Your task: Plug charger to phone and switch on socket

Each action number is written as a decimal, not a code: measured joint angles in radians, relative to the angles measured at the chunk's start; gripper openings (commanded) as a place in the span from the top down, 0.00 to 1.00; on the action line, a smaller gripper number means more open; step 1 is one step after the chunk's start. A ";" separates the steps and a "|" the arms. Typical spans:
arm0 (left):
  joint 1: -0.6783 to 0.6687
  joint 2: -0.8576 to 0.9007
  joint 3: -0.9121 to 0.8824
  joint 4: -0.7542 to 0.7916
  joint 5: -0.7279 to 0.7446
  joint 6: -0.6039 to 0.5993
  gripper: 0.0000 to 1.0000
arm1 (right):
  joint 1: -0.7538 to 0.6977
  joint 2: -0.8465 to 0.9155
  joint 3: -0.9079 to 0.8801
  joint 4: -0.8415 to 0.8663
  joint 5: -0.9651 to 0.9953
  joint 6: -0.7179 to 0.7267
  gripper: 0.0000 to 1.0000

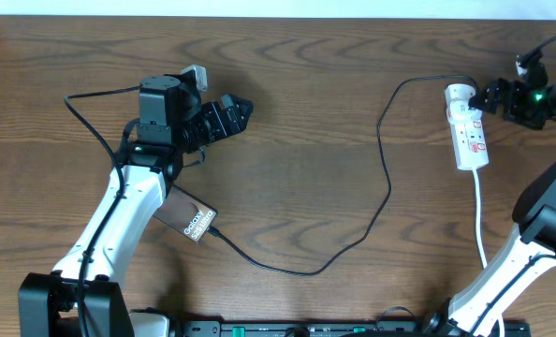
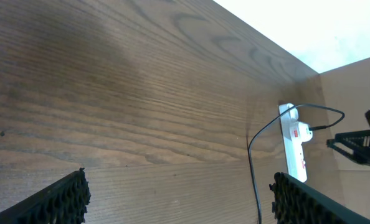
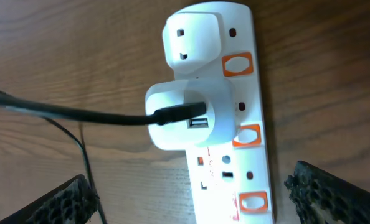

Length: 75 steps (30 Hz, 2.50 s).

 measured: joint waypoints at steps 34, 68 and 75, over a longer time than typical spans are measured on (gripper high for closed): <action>0.000 0.000 0.000 -0.039 0.000 0.023 0.09 | 0.106 0.103 0.012 0.037 0.097 0.020 0.04; 0.000 0.000 0.000 -0.040 0.000 0.023 0.09 | 0.106 0.103 0.020 0.011 0.075 0.068 0.03; 0.000 0.000 0.000 -0.040 0.000 0.023 0.09 | 0.105 0.103 0.020 -0.005 0.075 0.068 0.03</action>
